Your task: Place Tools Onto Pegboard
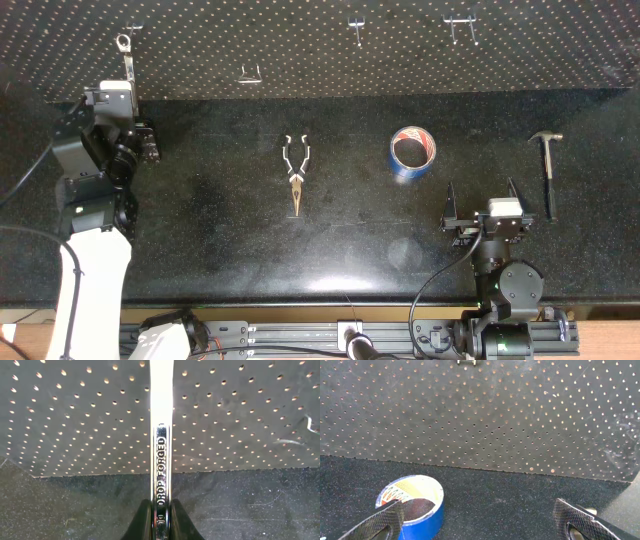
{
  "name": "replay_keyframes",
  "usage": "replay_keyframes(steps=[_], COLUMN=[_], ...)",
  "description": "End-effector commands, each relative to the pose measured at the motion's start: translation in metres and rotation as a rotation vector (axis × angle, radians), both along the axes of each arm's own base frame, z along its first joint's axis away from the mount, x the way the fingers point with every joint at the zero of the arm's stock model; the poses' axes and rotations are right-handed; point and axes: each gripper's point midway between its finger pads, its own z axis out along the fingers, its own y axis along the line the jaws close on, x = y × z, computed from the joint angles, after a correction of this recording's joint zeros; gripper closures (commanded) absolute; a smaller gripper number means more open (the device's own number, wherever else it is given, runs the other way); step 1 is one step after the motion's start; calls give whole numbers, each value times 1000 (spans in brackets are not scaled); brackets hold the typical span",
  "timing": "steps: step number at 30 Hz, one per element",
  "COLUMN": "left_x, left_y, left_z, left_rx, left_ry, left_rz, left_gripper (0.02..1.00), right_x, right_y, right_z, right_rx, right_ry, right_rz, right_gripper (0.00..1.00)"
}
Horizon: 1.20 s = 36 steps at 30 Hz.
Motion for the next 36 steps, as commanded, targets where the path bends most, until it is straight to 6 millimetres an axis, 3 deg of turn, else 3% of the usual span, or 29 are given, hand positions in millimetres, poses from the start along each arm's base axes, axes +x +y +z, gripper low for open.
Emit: replay_keyframes(steps=[1, 16, 21, 24, 28, 30, 36], left_x=[3, 6, 8, 8, 9, 8, 8], left_y=[3, 4, 4, 4, 4, 4, 4], left_z=[-4, -20, -16, -16, -16, -16, -16], left_rx=[-8, -19, -14, -14, -14, -14, -14], left_ry=[5, 48, 30, 28, 27, 28, 27], left_rz=[20, 20, 19, 20, 20, 20, 19], left_gripper=[991, 989, 982, 763, 301, 229, 174], right_x=[0, 0, 0, 0, 0, 0, 0], right_y=[-2, -2, -2, -2, -2, -2, -2], right_z=[-2, -2, -2, -2, -2, -2, -2], right_rx=[-3, -3, -3, -3, -3, -3, -3], right_ry=[1, 1, 1, 1, 1, 1, 1], right_rz=[-8, -8, -8, -8, -8, -8, -8], right_gripper=[27, 25, 27, 27, 25, 27, 27])
